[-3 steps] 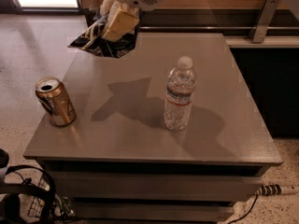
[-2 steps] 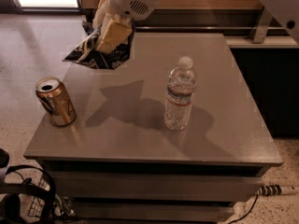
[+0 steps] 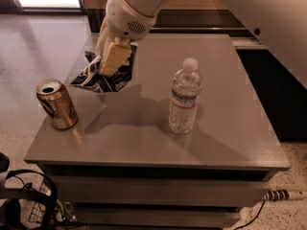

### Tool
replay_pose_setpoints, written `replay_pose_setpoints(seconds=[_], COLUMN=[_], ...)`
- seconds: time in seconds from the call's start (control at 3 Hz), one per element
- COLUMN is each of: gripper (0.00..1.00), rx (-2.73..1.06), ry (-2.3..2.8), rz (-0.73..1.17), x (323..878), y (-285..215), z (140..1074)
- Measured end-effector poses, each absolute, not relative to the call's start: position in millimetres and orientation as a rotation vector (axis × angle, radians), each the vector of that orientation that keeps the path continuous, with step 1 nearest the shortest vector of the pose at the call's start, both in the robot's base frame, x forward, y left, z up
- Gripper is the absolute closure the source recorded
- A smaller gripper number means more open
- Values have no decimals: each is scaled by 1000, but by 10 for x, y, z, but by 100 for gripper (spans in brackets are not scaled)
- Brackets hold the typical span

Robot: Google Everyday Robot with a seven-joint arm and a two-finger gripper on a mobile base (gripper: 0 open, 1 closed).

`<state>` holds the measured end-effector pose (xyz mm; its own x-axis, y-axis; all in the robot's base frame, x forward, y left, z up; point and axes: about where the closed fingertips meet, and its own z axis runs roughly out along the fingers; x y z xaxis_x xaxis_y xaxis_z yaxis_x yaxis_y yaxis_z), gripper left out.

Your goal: Move blue chip bag near orange can

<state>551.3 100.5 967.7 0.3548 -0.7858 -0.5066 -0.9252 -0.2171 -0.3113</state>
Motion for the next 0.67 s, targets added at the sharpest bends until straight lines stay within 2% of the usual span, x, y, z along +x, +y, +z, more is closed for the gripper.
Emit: replay_pose_setpoints(seconds=[0.33,0.67], gripper=[100,88], rx=[-2123,-2189], ry=[1499,1493], rz=[346,381], x=[5432,5367], y=[1079,1147], z=[9549,9466])
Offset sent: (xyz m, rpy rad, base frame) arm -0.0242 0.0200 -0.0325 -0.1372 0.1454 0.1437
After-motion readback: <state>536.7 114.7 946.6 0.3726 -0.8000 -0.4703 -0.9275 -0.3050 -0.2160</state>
